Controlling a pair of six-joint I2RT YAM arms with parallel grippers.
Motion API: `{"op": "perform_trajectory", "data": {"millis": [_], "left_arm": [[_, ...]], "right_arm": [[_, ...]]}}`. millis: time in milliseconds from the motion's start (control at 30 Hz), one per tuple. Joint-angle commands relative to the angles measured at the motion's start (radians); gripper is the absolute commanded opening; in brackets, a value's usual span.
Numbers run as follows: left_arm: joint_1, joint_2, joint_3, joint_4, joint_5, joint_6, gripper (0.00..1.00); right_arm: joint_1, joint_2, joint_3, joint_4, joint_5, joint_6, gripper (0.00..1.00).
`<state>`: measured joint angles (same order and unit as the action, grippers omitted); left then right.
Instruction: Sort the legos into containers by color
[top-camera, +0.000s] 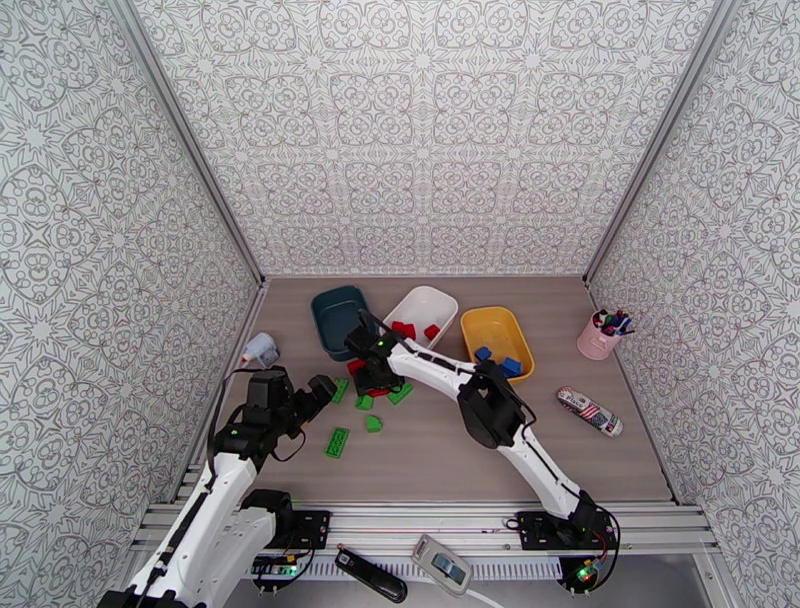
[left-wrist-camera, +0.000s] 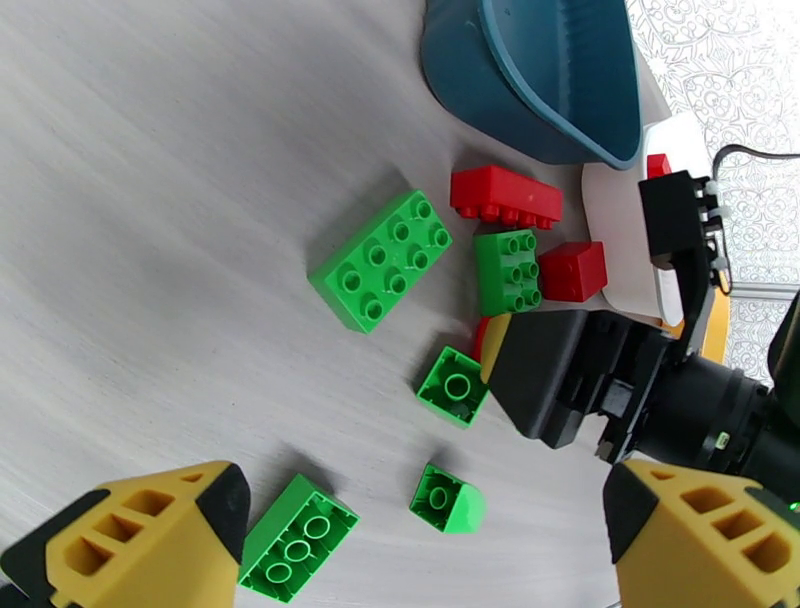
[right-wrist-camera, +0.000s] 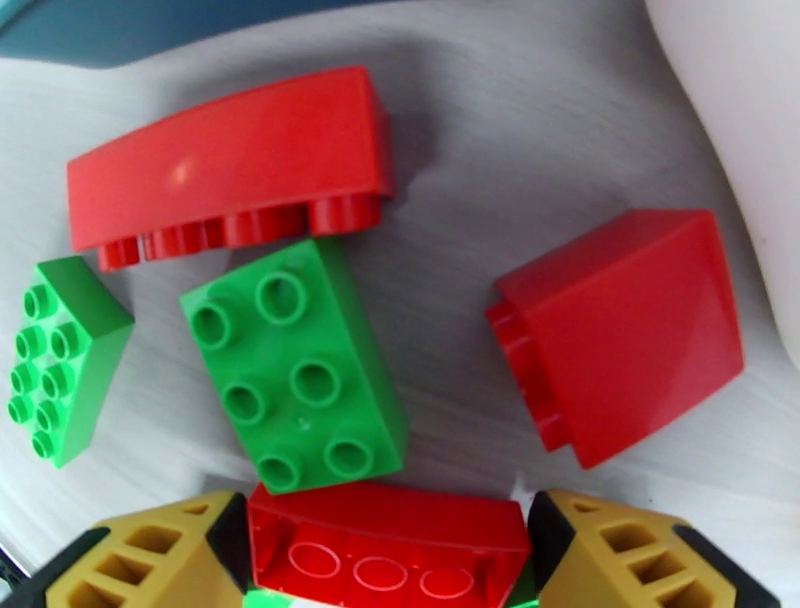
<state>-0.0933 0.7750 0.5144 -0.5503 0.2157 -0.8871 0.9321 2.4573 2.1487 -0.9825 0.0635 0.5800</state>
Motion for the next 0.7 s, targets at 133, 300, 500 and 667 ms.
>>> {"op": "perform_trajectory", "data": {"millis": [133,300,500,667], "left_arm": [[0.010,-0.004,-0.009,-0.003,0.025,0.000,0.99],[0.010,-0.005,-0.005,-0.001,0.026,-0.001,0.99],[0.000,0.018,-0.007,0.032,0.055,-0.010,0.99],[-0.051,0.069,0.006,0.081,0.048,-0.025,0.98]], "right_arm": [[0.016,0.038,0.022,-0.031,0.030,0.018,0.76],[0.017,0.020,0.013,-0.031,0.037,0.018,0.68],[0.016,-0.081,-0.059,0.011,0.042,0.018,0.63],[0.000,-0.181,-0.126,0.045,0.035,0.020,0.61]]}}
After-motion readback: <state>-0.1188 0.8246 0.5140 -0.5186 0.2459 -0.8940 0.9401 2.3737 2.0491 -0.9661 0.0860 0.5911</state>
